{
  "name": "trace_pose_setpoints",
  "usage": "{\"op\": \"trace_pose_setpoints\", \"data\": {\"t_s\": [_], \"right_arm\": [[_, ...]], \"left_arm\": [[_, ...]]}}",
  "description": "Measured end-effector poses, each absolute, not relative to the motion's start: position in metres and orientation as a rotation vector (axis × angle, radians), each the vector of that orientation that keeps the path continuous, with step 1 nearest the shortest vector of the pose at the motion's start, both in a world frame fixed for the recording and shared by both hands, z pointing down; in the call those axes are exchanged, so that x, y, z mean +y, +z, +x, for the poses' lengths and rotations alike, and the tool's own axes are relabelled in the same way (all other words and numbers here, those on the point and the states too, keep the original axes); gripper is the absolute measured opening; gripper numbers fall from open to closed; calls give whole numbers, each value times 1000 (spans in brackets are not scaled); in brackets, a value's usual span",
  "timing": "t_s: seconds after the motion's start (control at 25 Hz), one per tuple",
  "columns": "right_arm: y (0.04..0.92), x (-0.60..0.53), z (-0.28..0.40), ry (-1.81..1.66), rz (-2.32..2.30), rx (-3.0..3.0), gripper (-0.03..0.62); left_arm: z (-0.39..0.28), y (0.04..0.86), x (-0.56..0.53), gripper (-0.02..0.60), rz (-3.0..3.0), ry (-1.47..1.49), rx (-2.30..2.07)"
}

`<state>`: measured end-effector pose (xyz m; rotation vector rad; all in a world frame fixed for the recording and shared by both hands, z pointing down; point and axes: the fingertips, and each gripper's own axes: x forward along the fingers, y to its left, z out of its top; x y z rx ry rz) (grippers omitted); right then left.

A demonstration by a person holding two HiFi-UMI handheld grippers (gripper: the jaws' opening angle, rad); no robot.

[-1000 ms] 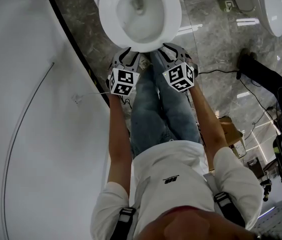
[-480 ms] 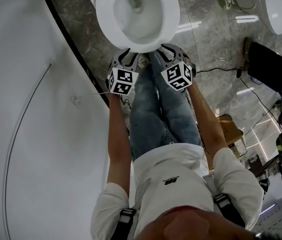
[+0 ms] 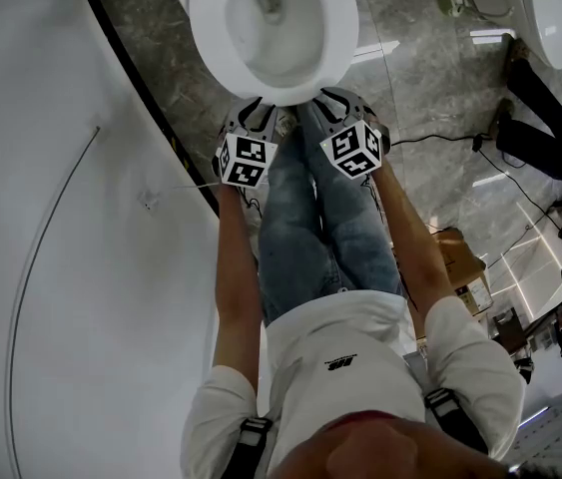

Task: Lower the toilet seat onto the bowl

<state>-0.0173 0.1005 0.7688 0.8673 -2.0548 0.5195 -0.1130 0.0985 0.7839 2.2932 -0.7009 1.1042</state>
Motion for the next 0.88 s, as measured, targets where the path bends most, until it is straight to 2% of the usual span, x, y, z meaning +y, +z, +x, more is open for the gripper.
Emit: {"op": "trace_pose_setpoints", "data": {"t_s": [0.88], "right_arm": [[815,110,-18,597,844,-1987,86]], "left_arm": [[-113,830,108,118,2226,1130,-669]]}}
